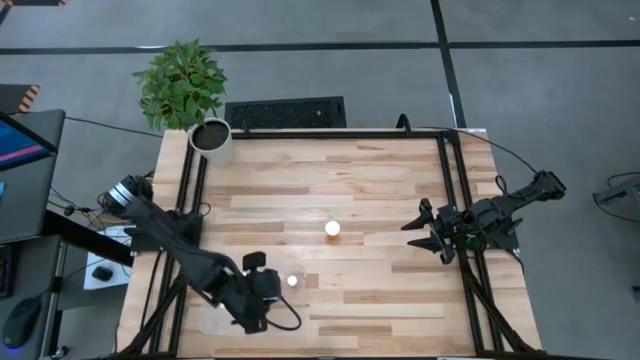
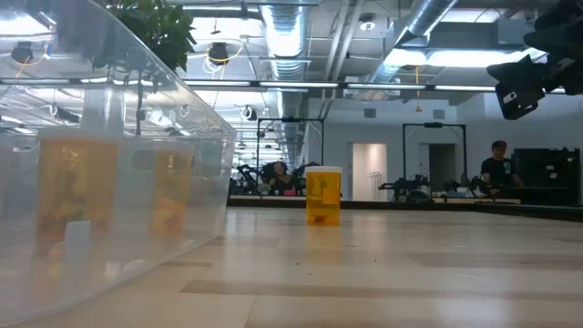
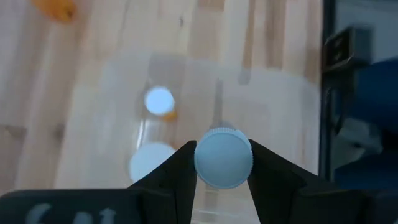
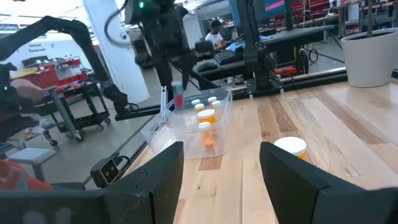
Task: Pick and place medicine bottles into bin by pill shape (circle, oval)
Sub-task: Put the small blue capsule bottle into the right transparent bin
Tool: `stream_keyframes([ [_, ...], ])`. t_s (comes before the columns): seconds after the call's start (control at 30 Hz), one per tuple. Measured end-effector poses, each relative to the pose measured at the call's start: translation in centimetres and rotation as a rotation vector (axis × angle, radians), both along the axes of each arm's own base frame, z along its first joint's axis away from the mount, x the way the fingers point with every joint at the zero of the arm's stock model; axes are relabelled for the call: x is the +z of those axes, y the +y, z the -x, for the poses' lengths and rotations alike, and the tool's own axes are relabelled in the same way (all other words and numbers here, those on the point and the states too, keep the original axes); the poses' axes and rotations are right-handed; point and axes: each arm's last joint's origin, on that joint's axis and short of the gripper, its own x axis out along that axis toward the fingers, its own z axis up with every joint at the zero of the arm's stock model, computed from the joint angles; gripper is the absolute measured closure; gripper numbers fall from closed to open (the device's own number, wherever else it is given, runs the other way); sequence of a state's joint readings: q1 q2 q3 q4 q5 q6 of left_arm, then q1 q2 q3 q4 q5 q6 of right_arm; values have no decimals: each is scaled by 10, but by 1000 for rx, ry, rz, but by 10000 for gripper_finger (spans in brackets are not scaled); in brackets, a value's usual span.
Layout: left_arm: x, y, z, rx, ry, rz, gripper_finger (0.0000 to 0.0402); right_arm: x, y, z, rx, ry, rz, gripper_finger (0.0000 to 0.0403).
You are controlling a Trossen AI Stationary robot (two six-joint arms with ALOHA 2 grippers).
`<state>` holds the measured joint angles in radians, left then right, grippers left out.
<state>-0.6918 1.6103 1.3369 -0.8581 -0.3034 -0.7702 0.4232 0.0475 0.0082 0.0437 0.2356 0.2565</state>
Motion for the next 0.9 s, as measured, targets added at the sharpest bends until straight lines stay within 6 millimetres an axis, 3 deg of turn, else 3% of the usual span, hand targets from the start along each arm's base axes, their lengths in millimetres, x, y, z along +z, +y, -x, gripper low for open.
stream_keyframes([
  [0.23,-42,-12,-15,-30,166,-9,285,0,0,0,0,0,0,177],
  [0.4,-61,-17,-20,-32,236,-13,285,0,0,0,0,0,1,177],
  [0.9,-74,-18,-21,7,297,-33,285,0,0,0,0,0,2,177],
])
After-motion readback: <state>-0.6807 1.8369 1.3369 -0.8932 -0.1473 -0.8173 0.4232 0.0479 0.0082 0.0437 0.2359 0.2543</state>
